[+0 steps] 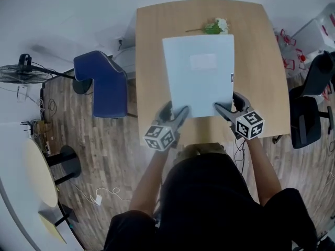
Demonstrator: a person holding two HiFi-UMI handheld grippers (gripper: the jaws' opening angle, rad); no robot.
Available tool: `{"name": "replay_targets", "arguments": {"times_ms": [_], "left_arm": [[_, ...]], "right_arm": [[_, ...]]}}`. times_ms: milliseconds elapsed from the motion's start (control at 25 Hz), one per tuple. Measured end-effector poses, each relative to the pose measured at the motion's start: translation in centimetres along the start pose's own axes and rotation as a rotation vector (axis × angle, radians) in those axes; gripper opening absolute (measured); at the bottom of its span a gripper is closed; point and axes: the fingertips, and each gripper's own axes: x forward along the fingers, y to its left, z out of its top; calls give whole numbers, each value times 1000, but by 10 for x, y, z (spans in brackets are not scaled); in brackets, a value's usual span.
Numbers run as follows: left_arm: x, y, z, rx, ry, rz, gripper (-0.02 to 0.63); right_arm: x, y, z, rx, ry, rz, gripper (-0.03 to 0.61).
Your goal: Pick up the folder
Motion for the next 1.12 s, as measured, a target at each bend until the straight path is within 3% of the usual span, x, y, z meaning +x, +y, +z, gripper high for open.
{"name": "replay_targets", "arguments": {"times_ms": [160, 480, 720, 1120], "left_arm": [[-27, -18, 43, 104, -70, -25, 318], [-68, -47, 109, 152, -205, -87, 318], [-89, -57, 134, 196, -261, -105, 318], [-113, -80, 144, 299, -298, -126, 318]], "right_arm": [[-18, 31, 46, -124, -81, -18, 371], [-53, 78, 115, -218, -237, -51, 368], [-66, 102, 136, -242, -314, -75, 367], [-91, 129, 146, -332, -378, -108, 365]]}}
